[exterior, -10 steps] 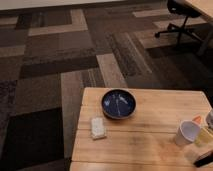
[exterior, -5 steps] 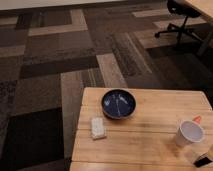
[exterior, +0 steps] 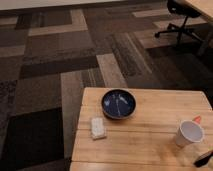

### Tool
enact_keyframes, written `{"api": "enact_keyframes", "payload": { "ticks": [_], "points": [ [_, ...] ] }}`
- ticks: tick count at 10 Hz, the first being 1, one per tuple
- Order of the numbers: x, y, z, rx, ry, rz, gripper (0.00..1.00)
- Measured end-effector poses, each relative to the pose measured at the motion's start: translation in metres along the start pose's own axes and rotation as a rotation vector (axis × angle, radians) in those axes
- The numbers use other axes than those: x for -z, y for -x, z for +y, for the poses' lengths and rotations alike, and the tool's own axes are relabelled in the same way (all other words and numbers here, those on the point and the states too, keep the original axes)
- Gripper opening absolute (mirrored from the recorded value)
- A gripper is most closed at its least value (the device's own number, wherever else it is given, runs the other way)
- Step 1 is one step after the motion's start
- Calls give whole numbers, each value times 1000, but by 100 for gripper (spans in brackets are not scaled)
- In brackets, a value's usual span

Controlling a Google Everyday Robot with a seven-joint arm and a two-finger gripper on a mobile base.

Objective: Place the eraser in the ceramic cup

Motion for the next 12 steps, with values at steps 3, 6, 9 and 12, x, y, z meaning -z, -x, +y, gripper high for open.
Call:
{"api": "enact_keyframes", "payload": {
  "ticks": [3,6,9,12],
  "points": [
    [-14,0,-2,12,-15,-22,65],
    [-26,4,-2,30,-22,-36,47],
    [-26,3,1,29,-11,-33,3],
    [16,-1,-12,-4,-35,35,0]
  ]
}}
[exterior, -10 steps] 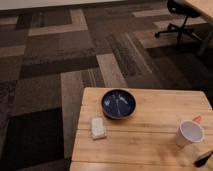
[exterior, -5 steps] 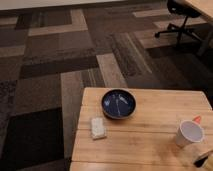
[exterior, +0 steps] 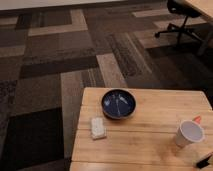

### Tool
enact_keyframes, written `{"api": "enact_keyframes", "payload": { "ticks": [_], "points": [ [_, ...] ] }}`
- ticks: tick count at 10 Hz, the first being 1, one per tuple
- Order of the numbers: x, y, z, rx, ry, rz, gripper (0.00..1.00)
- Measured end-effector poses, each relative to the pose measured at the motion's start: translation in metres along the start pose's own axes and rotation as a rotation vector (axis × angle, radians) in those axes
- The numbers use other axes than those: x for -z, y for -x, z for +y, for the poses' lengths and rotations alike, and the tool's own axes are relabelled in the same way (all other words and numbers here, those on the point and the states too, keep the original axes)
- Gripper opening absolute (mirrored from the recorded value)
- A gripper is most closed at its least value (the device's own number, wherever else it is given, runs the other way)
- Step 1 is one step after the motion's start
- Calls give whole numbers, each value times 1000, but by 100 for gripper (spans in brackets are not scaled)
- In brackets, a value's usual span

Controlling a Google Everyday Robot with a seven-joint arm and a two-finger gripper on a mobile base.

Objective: Place the eraser in the ceramic cup

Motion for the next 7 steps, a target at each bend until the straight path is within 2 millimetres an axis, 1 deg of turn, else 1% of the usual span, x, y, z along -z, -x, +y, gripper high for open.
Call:
{"api": "enact_keyframes", "payload": {
  "ticks": [1,2,3,4,5,7],
  "points": [
    [22,0,-7,-6,-21,25,0],
    [34,3,-9,-7,-31,32,0],
    [57,10,-14,-11,-54,41,0],
    [72,16,-20,-22,-72,40,0],
    [86,29,-28,-27,-94,30,0],
    [105,53,-40,-21,-130,6,0]
  ]
}}
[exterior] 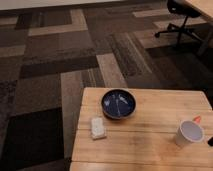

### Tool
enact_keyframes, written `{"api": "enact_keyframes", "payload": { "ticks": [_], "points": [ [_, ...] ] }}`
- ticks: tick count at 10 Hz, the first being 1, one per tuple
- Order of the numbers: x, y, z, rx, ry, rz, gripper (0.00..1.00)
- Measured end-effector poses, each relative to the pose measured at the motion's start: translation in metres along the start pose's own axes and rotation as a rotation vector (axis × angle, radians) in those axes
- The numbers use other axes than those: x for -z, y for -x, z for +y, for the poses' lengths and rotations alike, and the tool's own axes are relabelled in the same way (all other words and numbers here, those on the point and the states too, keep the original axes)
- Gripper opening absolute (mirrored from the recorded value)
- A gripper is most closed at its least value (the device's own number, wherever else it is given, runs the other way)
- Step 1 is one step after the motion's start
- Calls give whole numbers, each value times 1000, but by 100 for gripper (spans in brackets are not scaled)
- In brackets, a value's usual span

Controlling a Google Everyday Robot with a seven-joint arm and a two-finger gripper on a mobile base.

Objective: Place the eraser in the ceramic cup

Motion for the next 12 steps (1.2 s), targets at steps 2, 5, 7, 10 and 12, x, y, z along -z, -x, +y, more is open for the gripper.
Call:
{"api": "enact_keyframes", "payload": {
  "ticks": [2,5,7,10,12],
  "points": [
    [10,25,4,41,-15,-27,0],
    [18,44,33,126,3,-65,0],
    [2,40,43,136,45,-57,0],
    [0,41,45,138,52,-62,23],
    [0,41,45,138,51,-61,47]
  ]
}}
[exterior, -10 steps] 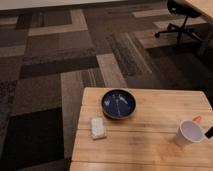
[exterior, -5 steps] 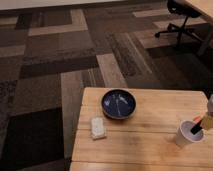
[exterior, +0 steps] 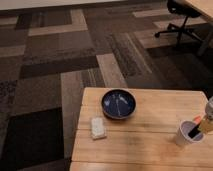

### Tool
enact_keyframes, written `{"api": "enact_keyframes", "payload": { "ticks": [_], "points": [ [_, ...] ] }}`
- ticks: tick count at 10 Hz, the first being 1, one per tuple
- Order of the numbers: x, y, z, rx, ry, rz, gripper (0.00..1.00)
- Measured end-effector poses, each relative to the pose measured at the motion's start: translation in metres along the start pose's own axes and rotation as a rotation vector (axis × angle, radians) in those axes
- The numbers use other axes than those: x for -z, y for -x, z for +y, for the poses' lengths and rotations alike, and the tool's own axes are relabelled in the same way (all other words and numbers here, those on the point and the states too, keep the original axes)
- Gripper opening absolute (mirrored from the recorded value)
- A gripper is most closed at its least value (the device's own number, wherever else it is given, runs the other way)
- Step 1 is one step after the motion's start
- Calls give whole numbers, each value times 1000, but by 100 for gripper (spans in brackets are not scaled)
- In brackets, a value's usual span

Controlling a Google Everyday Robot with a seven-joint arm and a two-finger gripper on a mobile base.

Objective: Place the eraser in the ceramic cup

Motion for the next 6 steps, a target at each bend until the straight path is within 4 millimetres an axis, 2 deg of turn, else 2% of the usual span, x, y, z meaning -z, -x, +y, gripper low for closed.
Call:
{"api": "enact_keyframes", "payload": {
  "ticks": [2,3,6],
  "points": [
    [0,0,0,0,0,0,76],
    [-1,0,0,0,0,1,80],
    [0,0,0,0,0,1,80]
  ]
}}
